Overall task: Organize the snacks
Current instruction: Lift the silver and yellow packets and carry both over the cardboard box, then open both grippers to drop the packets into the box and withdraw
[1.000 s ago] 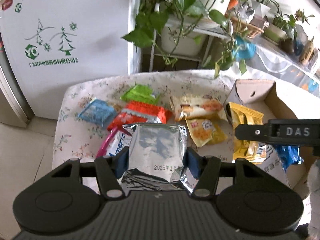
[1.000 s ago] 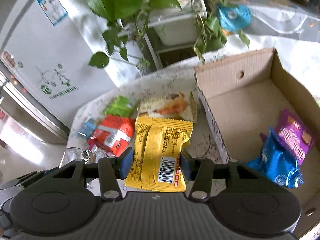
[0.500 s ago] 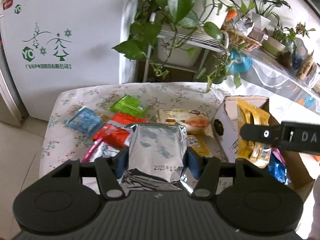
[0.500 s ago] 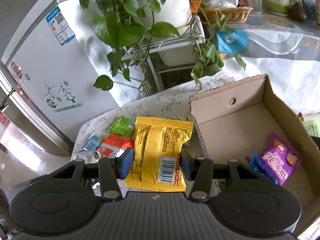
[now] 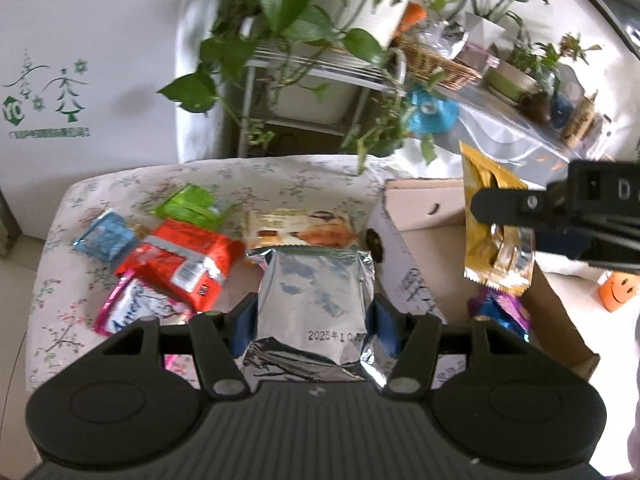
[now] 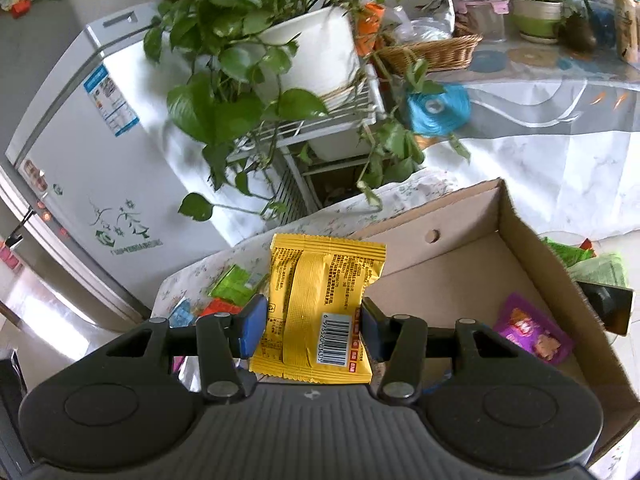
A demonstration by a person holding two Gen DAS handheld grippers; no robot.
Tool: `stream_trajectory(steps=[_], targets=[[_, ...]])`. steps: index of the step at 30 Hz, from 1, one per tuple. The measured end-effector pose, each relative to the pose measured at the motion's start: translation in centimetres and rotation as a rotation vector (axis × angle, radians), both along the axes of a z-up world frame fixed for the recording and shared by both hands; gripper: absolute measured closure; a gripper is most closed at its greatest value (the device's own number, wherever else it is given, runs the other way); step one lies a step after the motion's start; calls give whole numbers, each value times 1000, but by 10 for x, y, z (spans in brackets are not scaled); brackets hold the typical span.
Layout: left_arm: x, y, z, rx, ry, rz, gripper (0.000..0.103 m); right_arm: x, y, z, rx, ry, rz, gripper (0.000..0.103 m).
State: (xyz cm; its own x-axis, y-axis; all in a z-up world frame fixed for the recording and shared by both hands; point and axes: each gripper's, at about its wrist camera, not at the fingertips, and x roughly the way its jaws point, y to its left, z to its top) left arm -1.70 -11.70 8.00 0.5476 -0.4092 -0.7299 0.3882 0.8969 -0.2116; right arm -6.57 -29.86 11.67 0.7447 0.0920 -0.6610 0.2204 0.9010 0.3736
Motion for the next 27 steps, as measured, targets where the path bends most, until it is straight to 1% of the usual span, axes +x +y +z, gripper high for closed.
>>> stream_trajectory(steps=[7, 16, 20, 27], targets=[[-11, -20, 2, -26, -5, -85, 44, -9, -20, 5, -9, -9, -6, 47], [-33, -57, 5, -55, 5, -215, 44, -21, -55, 12, -7, -28, -98, 47], [-41, -75, 3, -62, 9, -259, 44, -24, -65, 11, -29, -12, -132, 47], [-49, -102, -1, -81, 27, -307, 44, -24, -72, 5, -39, 18, -141, 47]])
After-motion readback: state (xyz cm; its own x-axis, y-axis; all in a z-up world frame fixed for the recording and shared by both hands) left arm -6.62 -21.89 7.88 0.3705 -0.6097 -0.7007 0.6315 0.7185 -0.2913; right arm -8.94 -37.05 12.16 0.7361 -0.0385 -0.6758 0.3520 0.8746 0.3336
